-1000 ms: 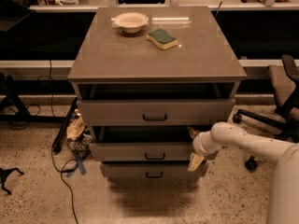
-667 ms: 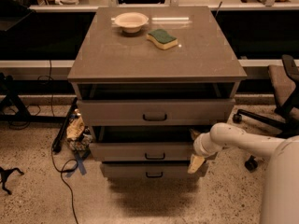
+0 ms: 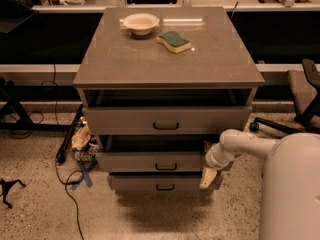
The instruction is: Open middle drawer
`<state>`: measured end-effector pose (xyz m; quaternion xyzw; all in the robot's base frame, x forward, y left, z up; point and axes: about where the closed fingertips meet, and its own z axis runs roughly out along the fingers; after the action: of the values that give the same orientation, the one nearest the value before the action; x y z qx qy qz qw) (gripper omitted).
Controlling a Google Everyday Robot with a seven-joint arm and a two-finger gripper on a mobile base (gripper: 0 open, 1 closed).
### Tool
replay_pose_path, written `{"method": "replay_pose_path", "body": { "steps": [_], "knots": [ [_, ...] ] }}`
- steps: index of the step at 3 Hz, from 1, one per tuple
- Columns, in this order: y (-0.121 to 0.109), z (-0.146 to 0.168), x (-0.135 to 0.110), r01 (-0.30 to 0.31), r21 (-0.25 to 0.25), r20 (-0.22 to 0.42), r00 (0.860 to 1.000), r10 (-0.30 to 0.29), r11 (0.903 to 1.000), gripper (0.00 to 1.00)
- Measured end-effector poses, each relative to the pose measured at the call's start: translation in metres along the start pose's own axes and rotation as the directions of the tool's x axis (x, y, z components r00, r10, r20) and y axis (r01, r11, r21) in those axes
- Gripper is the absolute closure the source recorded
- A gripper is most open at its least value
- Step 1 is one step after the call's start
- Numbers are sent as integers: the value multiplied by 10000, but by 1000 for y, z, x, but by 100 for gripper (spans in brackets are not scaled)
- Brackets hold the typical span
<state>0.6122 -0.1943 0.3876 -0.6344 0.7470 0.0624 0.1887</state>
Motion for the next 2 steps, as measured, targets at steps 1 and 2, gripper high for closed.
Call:
{"method": "replay_pose_path", "body": {
  "steps": [1,2],
  "knots": [
    [0,-2,-1,0,0,-1,10000,0,10000,16],
    [-1,-5,-2,0,0,-1,10000,0,10000,39]
  ]
}}
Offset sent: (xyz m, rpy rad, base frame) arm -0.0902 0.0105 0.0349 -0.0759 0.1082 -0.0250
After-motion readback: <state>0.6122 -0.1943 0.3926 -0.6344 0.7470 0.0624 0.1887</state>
